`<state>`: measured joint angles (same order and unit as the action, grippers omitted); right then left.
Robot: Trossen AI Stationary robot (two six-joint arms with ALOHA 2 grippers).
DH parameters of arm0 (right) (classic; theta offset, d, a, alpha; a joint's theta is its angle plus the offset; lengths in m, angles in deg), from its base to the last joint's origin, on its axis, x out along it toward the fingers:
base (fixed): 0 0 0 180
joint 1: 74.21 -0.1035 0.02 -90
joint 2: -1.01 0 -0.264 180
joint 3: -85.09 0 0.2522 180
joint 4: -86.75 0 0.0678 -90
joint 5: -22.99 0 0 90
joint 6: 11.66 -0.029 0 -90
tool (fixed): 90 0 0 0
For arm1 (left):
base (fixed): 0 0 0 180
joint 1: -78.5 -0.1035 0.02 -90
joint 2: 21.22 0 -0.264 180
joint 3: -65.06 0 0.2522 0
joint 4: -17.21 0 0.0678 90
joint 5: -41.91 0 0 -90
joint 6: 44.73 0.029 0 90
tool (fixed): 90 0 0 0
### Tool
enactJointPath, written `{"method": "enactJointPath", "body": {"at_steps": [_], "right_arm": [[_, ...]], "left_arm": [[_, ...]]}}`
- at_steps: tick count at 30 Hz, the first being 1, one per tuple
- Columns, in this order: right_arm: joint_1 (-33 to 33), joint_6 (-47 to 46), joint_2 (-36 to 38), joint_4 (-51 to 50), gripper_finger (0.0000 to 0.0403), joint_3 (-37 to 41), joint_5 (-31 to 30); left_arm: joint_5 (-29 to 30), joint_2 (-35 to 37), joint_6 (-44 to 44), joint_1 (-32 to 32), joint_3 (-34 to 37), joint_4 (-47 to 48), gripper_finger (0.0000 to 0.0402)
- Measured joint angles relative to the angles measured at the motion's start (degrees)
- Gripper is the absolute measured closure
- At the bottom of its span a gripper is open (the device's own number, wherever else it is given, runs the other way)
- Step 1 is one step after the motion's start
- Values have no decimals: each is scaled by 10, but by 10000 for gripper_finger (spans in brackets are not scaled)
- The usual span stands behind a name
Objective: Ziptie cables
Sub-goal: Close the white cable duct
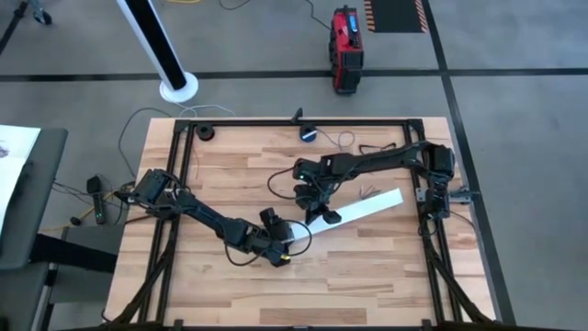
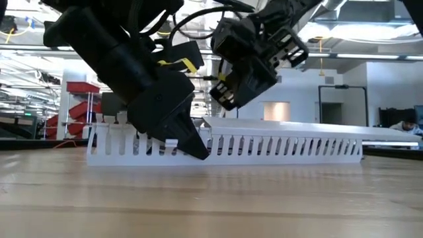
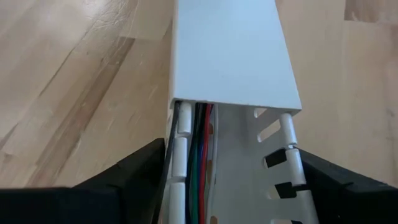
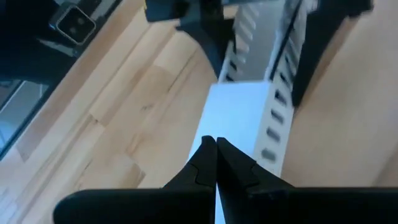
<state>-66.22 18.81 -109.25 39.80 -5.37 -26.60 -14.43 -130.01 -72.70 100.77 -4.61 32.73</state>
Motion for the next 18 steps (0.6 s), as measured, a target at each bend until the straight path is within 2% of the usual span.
{"method": "enactJointPath", "body": {"at_steps": [6, 14, 18], "right_arm": [[2, -5, -39, 38, 403, 18, 18], [9, -15, -87, 40, 403, 18, 69], [9, -16, -87, 49, 403, 19, 64]], "left_arm": [[-7, -1, 5, -1, 1, -21, 134], [-24, -1, 16, 0, -1, -42, 134], [-21, -1, 11, 0, -1, -42, 134]]}}
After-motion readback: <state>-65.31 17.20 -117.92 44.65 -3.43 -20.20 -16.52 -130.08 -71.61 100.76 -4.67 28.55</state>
